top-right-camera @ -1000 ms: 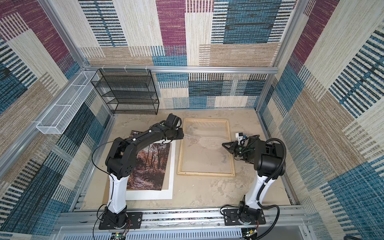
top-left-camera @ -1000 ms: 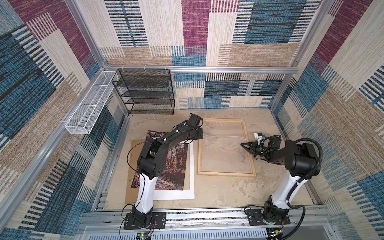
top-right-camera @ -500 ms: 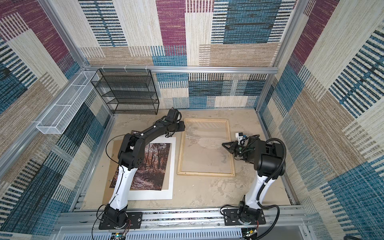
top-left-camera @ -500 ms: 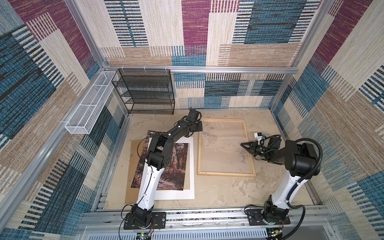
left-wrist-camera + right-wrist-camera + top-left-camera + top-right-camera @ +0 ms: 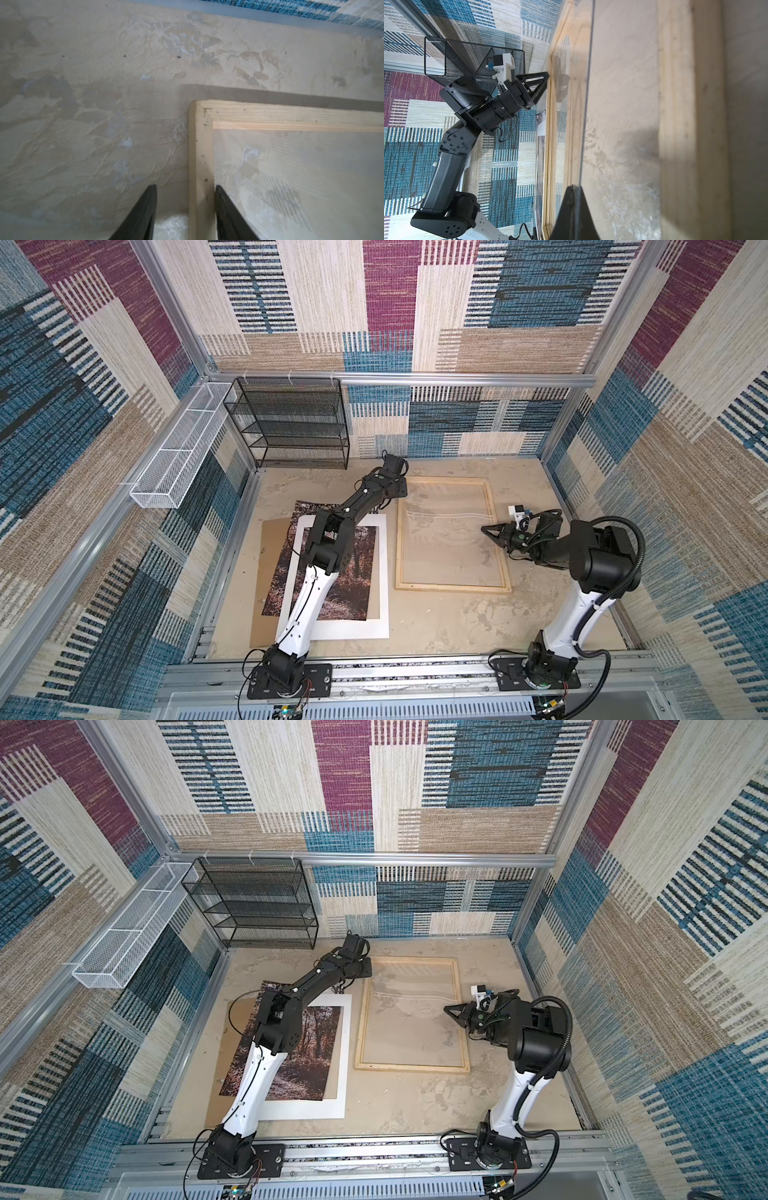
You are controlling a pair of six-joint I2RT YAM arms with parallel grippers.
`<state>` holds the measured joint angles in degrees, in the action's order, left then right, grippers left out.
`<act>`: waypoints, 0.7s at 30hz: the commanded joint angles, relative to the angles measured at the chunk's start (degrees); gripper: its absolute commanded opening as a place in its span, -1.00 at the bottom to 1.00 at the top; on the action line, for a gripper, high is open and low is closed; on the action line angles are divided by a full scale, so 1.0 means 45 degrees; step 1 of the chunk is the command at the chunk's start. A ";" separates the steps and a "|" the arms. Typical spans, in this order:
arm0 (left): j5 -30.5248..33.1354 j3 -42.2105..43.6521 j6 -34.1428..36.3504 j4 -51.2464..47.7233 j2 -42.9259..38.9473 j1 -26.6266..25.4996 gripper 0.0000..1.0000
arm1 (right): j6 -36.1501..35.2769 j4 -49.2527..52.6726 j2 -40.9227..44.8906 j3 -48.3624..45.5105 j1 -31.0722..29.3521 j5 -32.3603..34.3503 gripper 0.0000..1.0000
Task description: Put the photo into the frame
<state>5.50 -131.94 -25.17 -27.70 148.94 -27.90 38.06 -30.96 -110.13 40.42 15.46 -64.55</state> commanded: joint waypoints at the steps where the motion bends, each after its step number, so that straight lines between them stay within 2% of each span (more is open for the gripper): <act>1: 0.0752 -0.0608 0.0593 -0.1050 0.0206 -0.0175 -0.04 | -0.0119 -0.0154 0.0123 0.0023 -0.0019 -0.0283 -1.00; 5: 0.1170 -0.1259 0.1025 -0.1656 0.0482 -0.0444 -0.04 | -0.0119 -0.0143 0.0178 0.0002 -0.0007 -0.0283 -1.00; 11: 0.2554 -0.2081 0.1729 -0.2588 0.0748 -0.0829 -0.04 | -0.0119 -0.0152 0.0234 -0.0011 -0.0005 -0.0283 -1.00; 15: 0.2547 -0.2149 0.1942 -0.2681 0.0850 -0.0831 0.00 | -0.0119 -0.0158 0.0237 -0.0007 -0.0014 -0.0303 -1.00; 21: 0.2224 -0.3419 0.2082 -0.3922 0.1695 -0.0831 0.01 | -0.0101 -0.0154 0.0255 -0.0013 -0.0010 -0.0303 -1.00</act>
<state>15.00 -146.08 -17.58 -41.08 155.61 -31.59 38.04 -30.96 -109.38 40.42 15.46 -64.82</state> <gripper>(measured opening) 0.506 0.049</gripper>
